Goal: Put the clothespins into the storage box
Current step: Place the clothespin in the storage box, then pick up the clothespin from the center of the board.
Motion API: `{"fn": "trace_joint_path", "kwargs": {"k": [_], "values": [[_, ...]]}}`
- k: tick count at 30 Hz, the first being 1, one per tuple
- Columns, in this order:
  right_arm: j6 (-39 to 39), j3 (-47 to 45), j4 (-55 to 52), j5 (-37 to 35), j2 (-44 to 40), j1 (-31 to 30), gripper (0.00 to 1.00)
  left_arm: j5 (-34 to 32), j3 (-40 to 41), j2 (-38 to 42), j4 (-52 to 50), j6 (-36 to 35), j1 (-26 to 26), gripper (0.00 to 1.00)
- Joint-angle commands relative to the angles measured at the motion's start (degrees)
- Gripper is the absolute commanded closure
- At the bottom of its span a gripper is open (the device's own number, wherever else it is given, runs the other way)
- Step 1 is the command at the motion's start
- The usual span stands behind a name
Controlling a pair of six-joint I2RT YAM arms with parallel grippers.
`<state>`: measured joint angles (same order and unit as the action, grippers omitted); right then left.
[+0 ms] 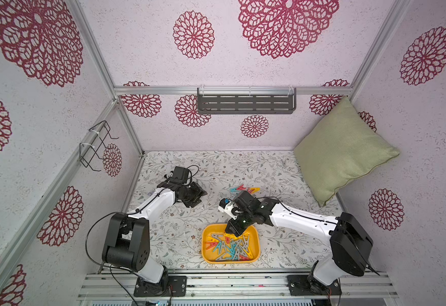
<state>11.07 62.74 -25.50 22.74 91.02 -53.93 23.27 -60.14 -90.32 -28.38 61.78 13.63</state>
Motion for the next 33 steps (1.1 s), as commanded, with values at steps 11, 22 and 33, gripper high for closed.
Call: {"fn": "trace_joint_path", "kwargs": {"k": [11, 22, 33], "values": [[1.1, 3.2, 4.0, -8.3, -6.9, 5.1, 0.62, -1.6, -2.9, 1.8, -0.5, -0.4, 2.5, 0.48], [5.8, 12.4, 0.1, -21.9, -2.1, 20.9, 0.56, -1.4, -12.6, -1.9, -5.7, -6.0, 3.7, 0.48], [11.2, 24.2, 0.5, -27.9, 11.2, 36.5, 0.43, 5.4, -28.7, -12.3, -6.4, -11.6, 6.5, 0.48]]}}
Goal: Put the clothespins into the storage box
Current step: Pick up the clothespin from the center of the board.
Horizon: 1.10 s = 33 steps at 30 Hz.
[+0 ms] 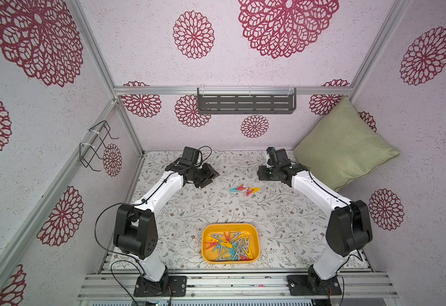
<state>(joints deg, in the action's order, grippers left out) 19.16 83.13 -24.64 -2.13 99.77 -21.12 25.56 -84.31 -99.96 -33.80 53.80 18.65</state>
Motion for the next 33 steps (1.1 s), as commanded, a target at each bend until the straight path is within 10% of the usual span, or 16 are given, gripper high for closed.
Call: {"fn": "trace_joint_path", "kwargs": {"k": [1, 13, 23, 33], "values": [[3.7, 5.2, -0.5, -3.0, 4.2, 5.0, 0.43, 3.5, -6.4, -3.8, -1.8, -4.4, 1.9, 0.48], [7.6, 29.5, -6.8, -6.3, 27.0, 15.2, 0.44, -1.1, -28.1, -16.6, -20.6, -20.7, 5.6, 0.49], [7.8, 60.3, -16.1, -8.0, 48.9, 17.8, 0.48, -5.8, -22.5, -14.4, -17.3, -23.4, 6.0, 0.49], [8.3, 61.4, -10.9, -8.6, 53.2, 19.2, 0.49, -4.8, -22.1, -16.2, -17.6, -23.7, 5.6, 0.5]]}}
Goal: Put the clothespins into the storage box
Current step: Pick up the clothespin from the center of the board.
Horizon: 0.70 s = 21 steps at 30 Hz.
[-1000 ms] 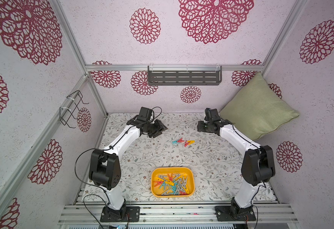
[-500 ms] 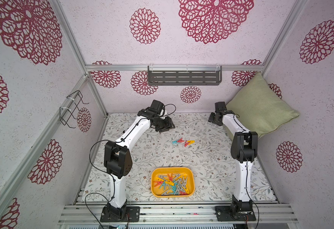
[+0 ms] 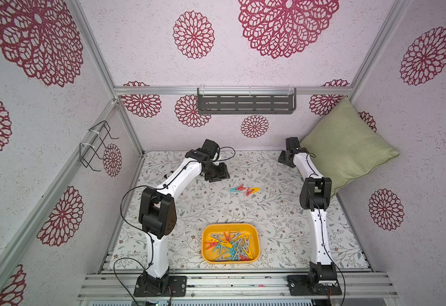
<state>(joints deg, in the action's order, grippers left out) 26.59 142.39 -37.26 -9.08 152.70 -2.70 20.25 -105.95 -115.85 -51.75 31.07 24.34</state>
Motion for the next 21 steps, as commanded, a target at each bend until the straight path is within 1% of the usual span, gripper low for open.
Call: {"fn": "trace_joint_path", "kwargs": {"k": [1, 7, 10, 12, 16, 19, 21], "values": [[1.0, 2.1, 2.1, -1.5, 0.5, 0.8, 0.49, 0.8, -0.5, -0.6, 0.4, -0.9, -0.2, 0.5], [0.8, 2.3, 4.6, 1.0, 2.3, 1.2, 0.49, 2.0, -0.7, -1.5, -0.1, -0.7, -1.5, 0.5], [0.9, 2.6, 5.3, 3.0, 3.5, 1.4, 0.52, 2.7, -0.5, -1.7, -0.2, -0.4, -2.2, 0.5], [1.2, 3.1, 5.5, 4.0, 4.1, 1.4, 0.56, 2.9, -0.2, -1.7, -0.2, -0.2, -2.6, 0.5], [2.4, 3.2, 5.3, 6.0, 4.8, 1.4, 0.7, 2.8, -0.1, -1.6, -0.2, -0.2, -3.0, 0.5], [2.9, 3.1, 5.2, 8.0, 4.8, 1.2, 0.77, 2.9, -0.3, -1.8, 0.0, -0.1, -2.9, 0.5], [3.0, 3.1, 5.2, 8.9, 4.4, 0.9, 0.79, 2.9, -0.3, -1.9, 0.1, 0.1, -3.0, 0.5]]}}
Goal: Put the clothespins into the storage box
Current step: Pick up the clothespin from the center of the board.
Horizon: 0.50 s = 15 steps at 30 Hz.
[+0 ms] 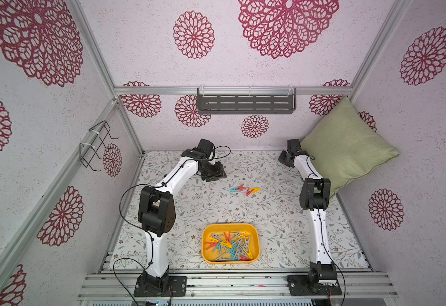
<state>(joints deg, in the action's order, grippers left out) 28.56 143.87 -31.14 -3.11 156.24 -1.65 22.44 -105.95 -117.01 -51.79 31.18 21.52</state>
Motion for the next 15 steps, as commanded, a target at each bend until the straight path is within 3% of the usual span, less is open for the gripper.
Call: {"fn": "trace_joint_path", "kwargs": {"k": [1, 9, 15], "values": [[1.1, 1.5, -0.9, 3.3, 0.6, -0.4, 0.8, 0.8, -0.4, -0.7, 0.1, 0.1, -0.1, 0.5], [0.5, -0.4, -1.5, 5.9, -4.9, -3.5, 0.82, 0.3, 2.9, 2.0, 3.3, 2.4, -0.3, 0.5], [-2.6, -5.3, -3.7, 8.8, -12.1, -9.0, 0.83, -0.8, 6.7, 3.9, 6.0, 5.9, -1.4, 0.5]]}}
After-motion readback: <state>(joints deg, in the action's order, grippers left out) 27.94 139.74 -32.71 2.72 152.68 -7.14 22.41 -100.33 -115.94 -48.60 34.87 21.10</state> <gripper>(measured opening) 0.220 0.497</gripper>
